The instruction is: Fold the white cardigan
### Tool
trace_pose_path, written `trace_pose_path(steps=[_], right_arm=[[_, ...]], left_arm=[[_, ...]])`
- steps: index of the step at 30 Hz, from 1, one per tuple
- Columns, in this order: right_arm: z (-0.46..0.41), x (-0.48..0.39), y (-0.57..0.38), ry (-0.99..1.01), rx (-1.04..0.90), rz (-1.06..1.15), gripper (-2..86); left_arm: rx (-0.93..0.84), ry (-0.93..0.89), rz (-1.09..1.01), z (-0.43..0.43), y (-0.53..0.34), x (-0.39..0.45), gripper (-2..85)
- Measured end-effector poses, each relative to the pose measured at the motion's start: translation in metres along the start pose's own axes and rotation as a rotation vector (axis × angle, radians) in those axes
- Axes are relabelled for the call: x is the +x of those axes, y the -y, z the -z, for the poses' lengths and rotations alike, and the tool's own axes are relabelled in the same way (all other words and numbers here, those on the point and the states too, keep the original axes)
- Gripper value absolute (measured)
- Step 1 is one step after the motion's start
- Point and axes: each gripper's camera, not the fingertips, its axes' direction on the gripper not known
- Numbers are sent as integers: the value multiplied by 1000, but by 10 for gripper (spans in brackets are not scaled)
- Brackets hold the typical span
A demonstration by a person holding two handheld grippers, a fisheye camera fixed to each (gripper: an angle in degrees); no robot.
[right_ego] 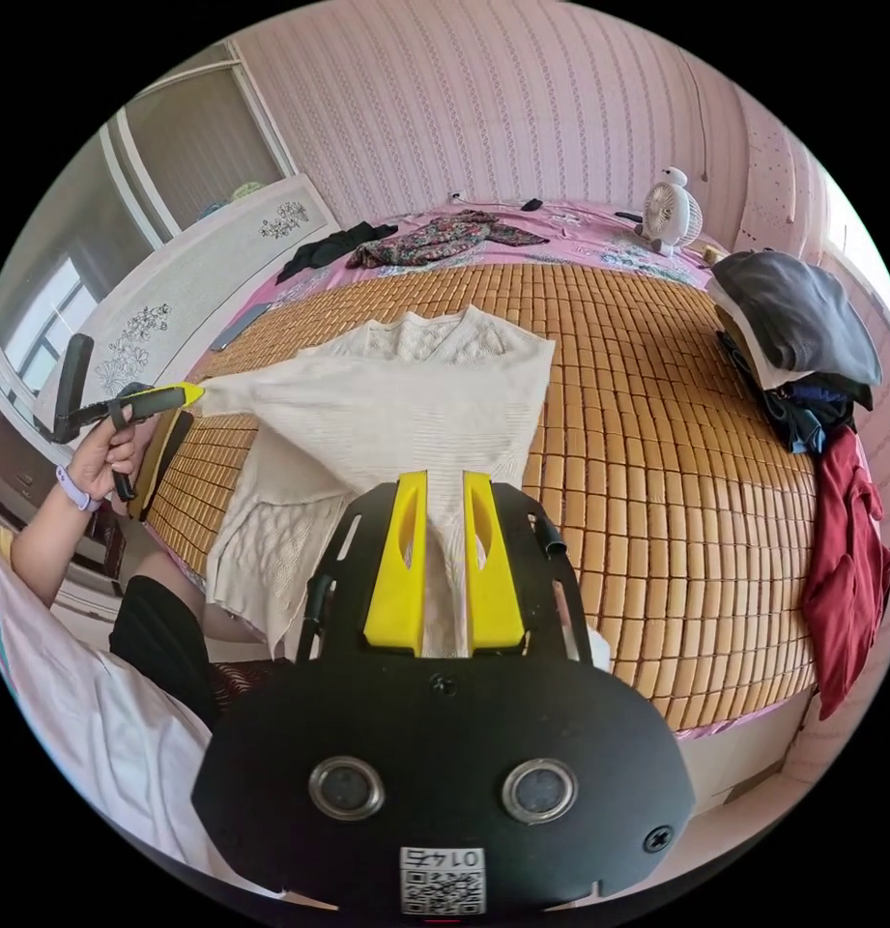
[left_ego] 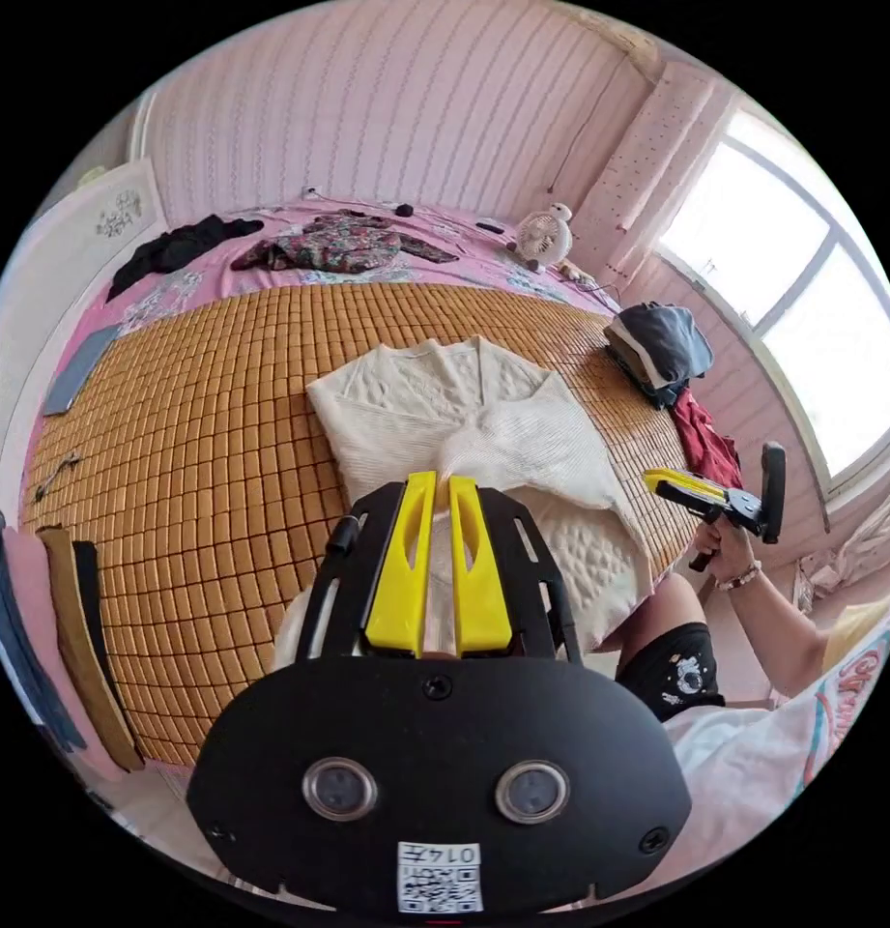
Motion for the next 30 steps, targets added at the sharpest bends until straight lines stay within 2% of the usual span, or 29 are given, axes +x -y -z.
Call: trace_pose_path(steps=[3,10,17,20,24,28,30], right_arm=[[-19,-3,1,8,-68,-8,65],[-42,-16,29,-37,-109,80,68],[-92,22,121,-79,-133,40,87],[-117,49,165,-113,-131,-39,99],[-138,78,208,-185,-113,-144,110],[-170,105,244,-178,-222,-184,66],[-177,116,254,-138,-279,-197,35]], left_arm=[[-136,-41,115,-22,-22,-38,66],[-136,-52,176,-22,-42,-65,66],[-52,-177,232,-36,12,-110,50],[-38,-153,259,-48,48,-130,54],[-1,-128,339,-62,83,-150,99],[-87,-104,360,-84,103,-154,95],[-152,-60,368,-93,111,-153,49]])
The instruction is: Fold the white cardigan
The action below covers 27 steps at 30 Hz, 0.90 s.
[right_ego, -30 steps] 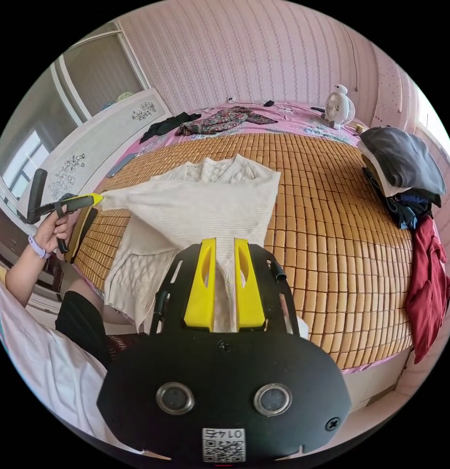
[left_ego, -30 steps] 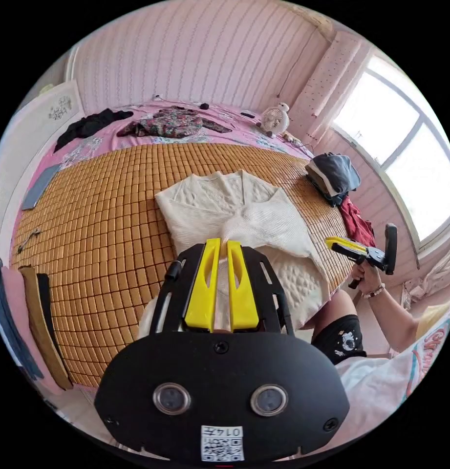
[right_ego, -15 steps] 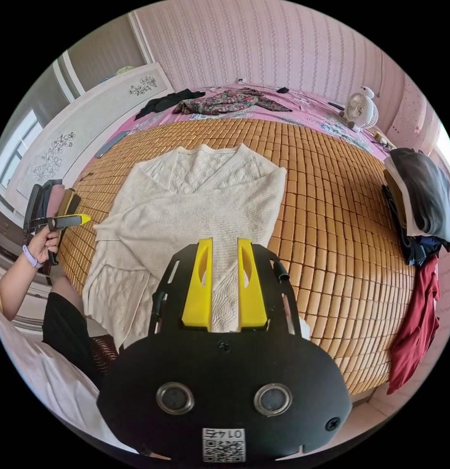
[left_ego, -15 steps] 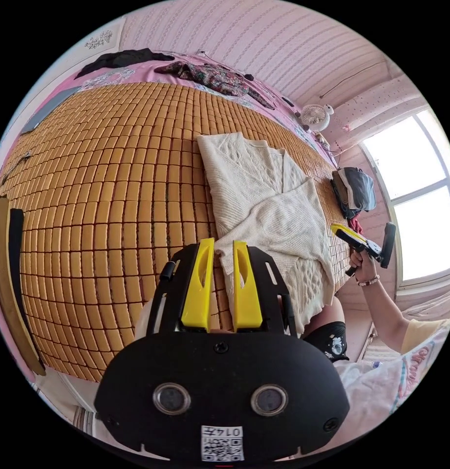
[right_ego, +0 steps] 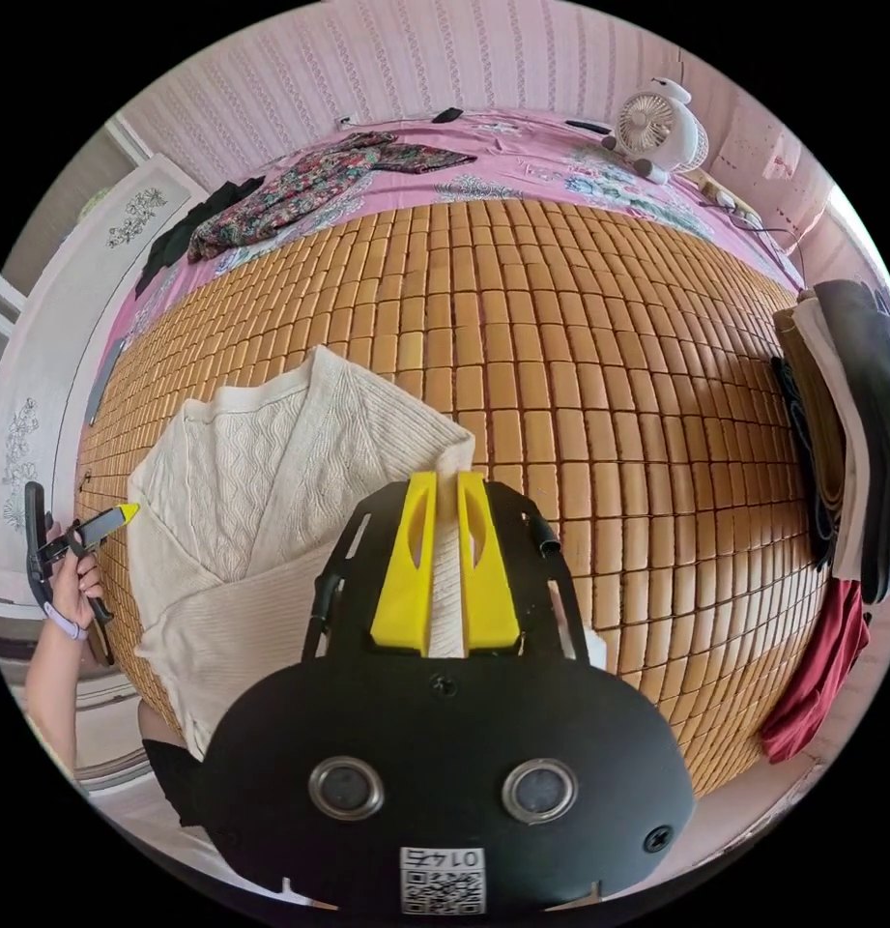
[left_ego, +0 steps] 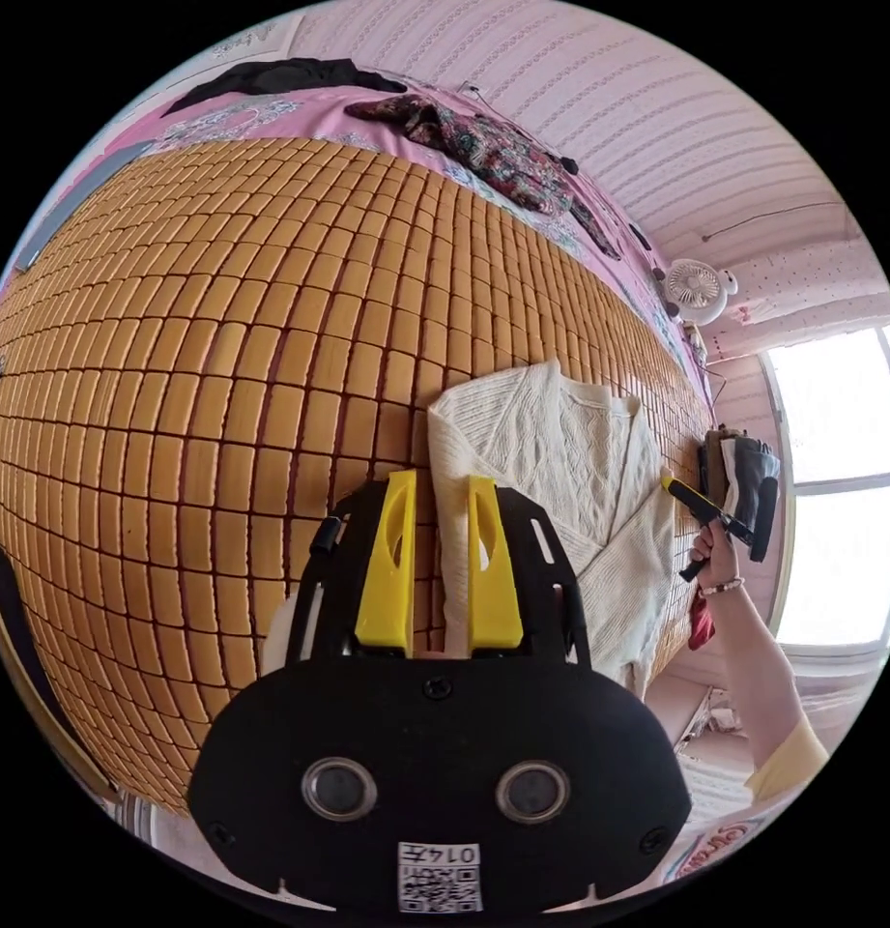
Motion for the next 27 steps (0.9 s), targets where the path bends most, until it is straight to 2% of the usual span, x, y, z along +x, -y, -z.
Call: trace_pose_path(steps=[5,9,11,13,16,18,20,23,27], right_arm=[[54,16,-3,63,123,82,12],[118,41,-40,199,285,95,8],[163,53,-87,299,383,139,7],[191,54,-136,282,428,215,7],[210,60,-232,185,393,296,7],[197,75,-282,185,300,249,9],[160,106,-329,147,124,79,12],[129,133,-353,138,-22,-83,20],[134,127,-341,180,51,-93,41]], left_arm=[[11,95,-156,13,6,23,-1],[139,-23,-236,60,-14,32,-6],[179,-62,-307,83,-35,39,-6],[234,-101,-379,106,-70,43,-6],[230,-200,-407,127,-145,34,-5],[134,-251,-322,121,-210,11,-1],[57,-202,-241,106,-254,-9,7],[-70,-110,-120,82,-299,-35,29],[-70,-137,-86,72,-308,-30,45]])
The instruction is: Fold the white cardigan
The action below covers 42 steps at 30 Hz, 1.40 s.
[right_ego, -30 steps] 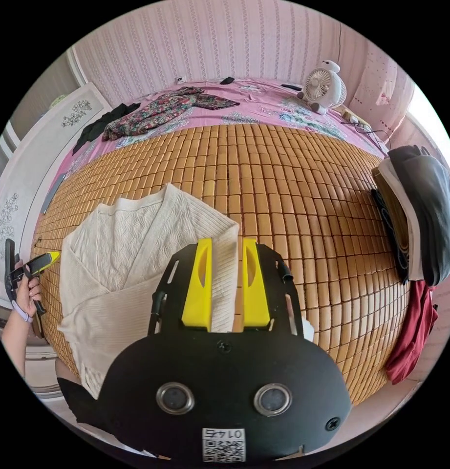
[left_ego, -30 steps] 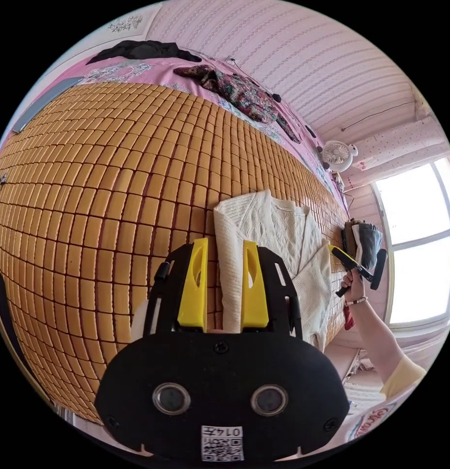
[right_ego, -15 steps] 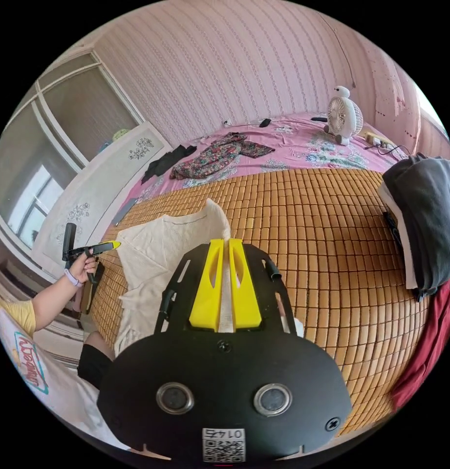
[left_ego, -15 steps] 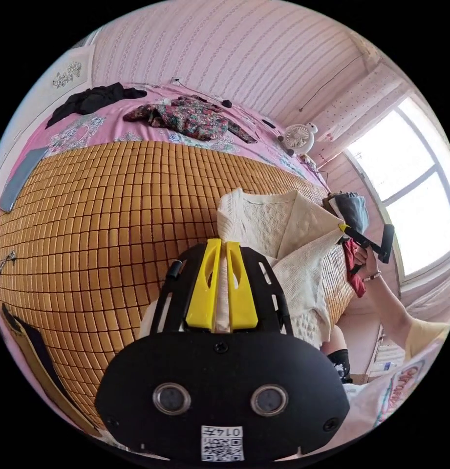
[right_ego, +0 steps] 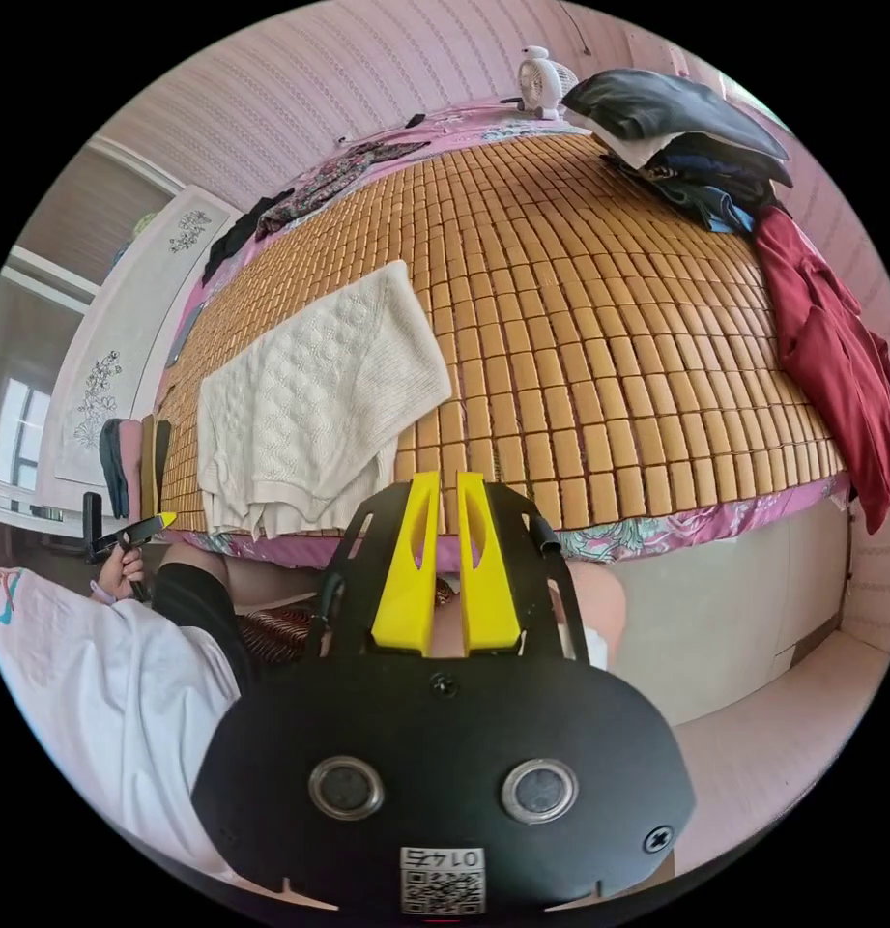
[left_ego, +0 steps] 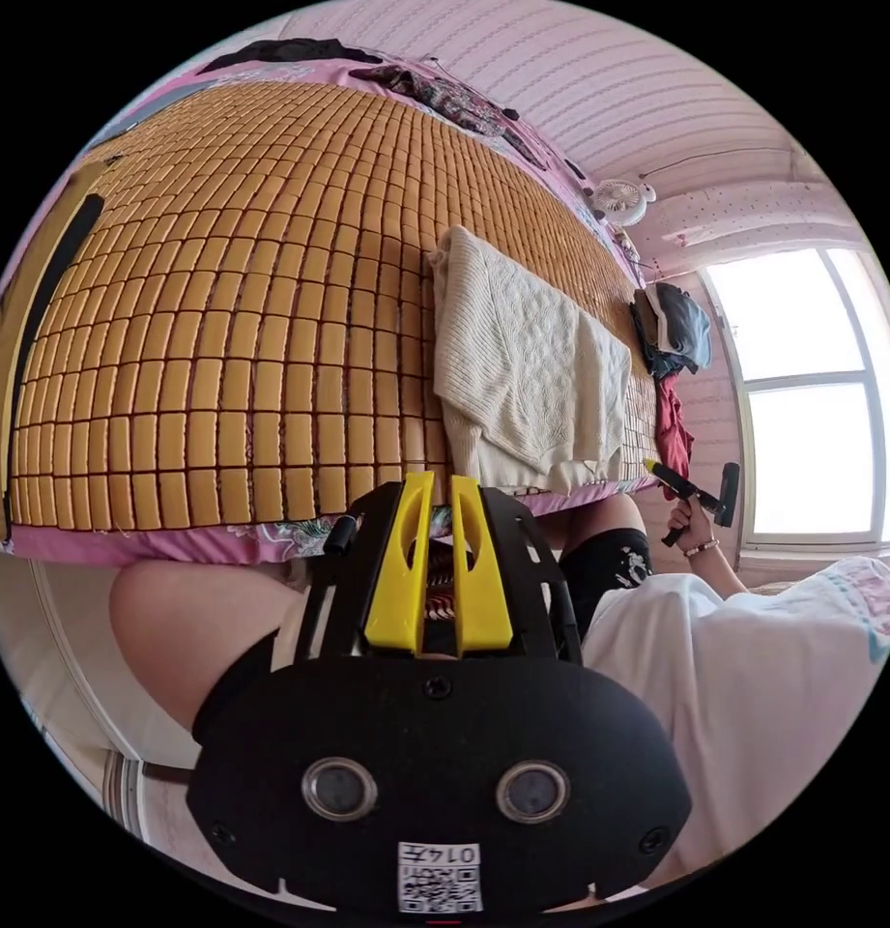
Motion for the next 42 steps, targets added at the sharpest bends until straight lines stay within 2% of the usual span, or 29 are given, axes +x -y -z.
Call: trace_pose_path(steps=[5,7,9,12,15,17,23,30,34,38,42], right_arm=[[-34,-3,48,-36,-13,-84,129],[-48,3,62,14,-22,-135,131],[-60,9,73,71,-45,-175,115],[-60,7,85,102,-47,-174,39],[-48,-10,91,30,-27,-60,21],[-40,-22,95,3,-27,29,14],[-16,-25,109,112,-26,82,9],[-1,6,111,223,-44,5,7],[-51,39,99,211,-121,-70,7],[-143,62,89,68,-207,-128,7],[-198,51,84,-61,-210,-82,7]], left_arm=[[66,-34,-2,-18,31,25,82],[60,-10,0,-32,45,33,89],[3,49,6,-55,63,36,80],[-80,78,-38,-68,76,42,51],[-142,148,-143,-68,80,58,14],[-121,149,-187,-62,79,67,-1],[-11,38,-257,-27,71,86,-10],[113,-190,-166,32,57,69,-10],[63,-179,-104,17,44,49,-10],[-60,-63,-7,-44,32,28,-10],[-92,93,-44,-86,23,47,-10]])
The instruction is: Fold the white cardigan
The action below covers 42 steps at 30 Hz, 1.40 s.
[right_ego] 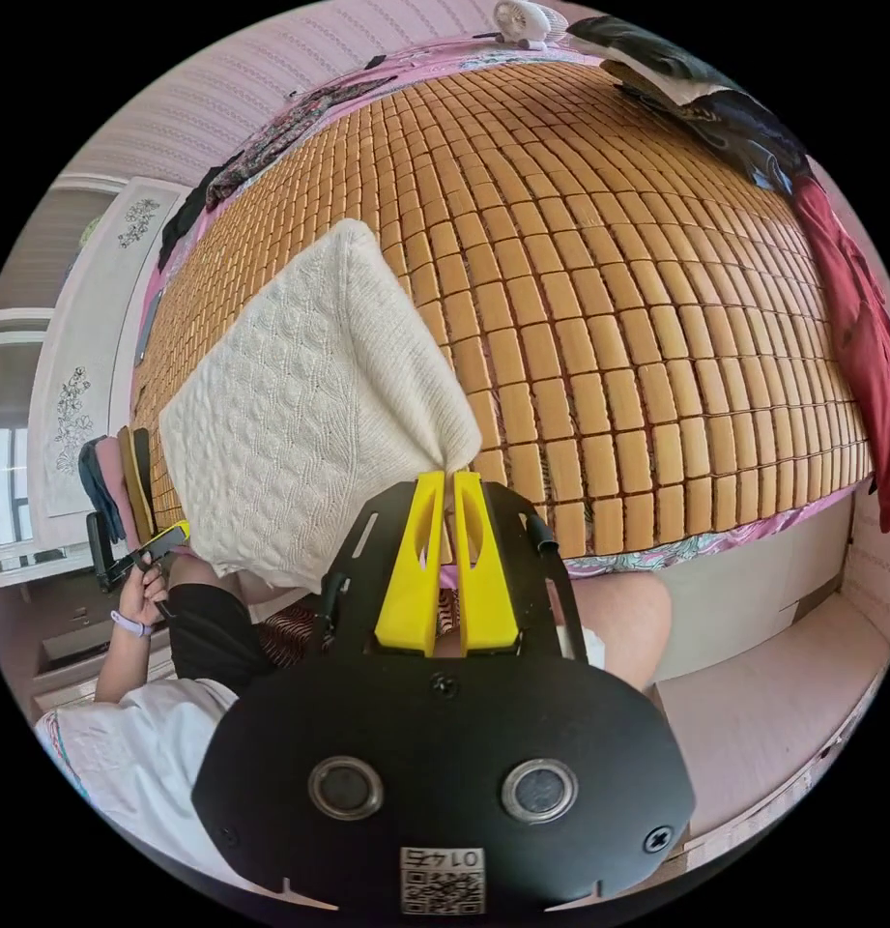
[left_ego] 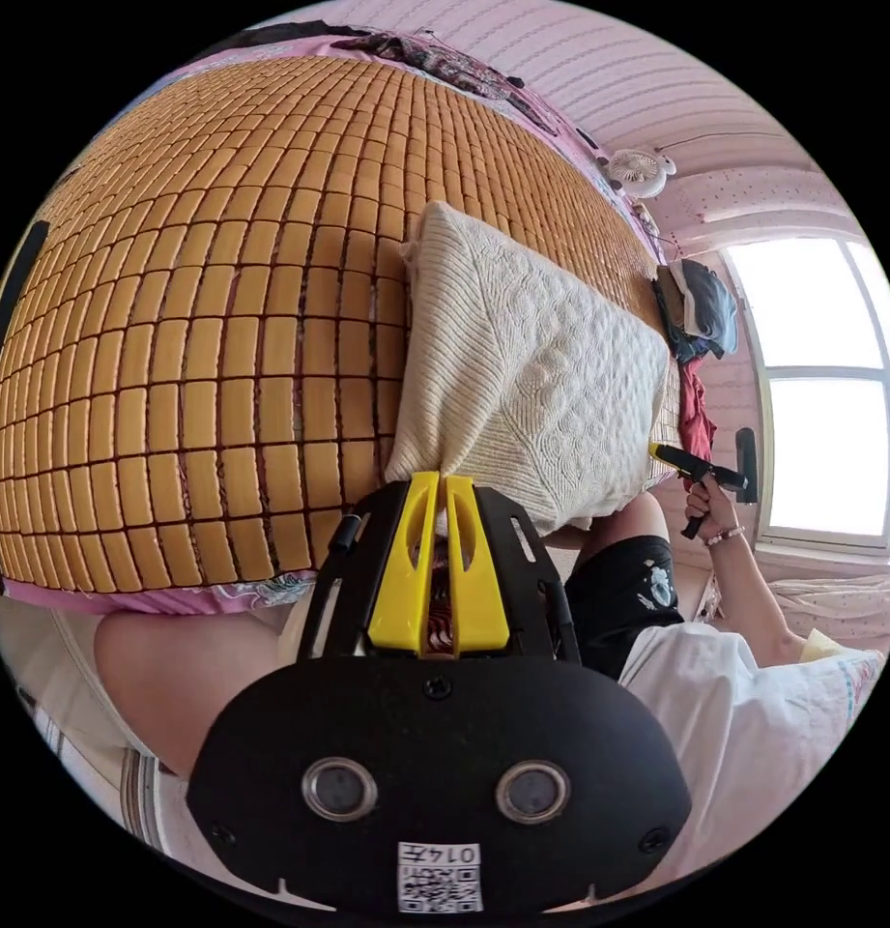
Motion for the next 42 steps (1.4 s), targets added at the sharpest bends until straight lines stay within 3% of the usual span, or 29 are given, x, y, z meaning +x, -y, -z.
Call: trace_pose_path(steps=[6,10,14,18,21,25,29,35,39,42], right_arm=[[-41,-36,6,-102,-2,68,11],[-67,-58,-1,-86,-5,144,19],[-83,-46,-18,-134,4,143,34],[-83,-49,-28,-278,54,217,15],[-87,-88,-19,-244,70,421,6],[-126,-177,26,-159,-31,697,-1],[-195,-267,69,-261,-184,909,-4],[-283,-311,98,-479,-445,1003,-5],[-299,-315,103,-503,-523,1017,-6],[-309,-312,110,-502,-556,996,-7]], left_arm=[[32,333,-150,-8,15,37,-9],[20,312,-82,-4,41,22,-6],[-70,135,-72,-7,45,22,13],[-7,151,-183,3,8,45,27],[47,237,-227,10,-13,58,7],[114,198,-257,11,-23,70,-7],[115,80,-405,-20,-16,113,-9],[47,121,-687,-86,-10,180,-10],[-49,219,-723,-126,-9,182,-10],[-27,186,-662,-130,-11,177,-10]])
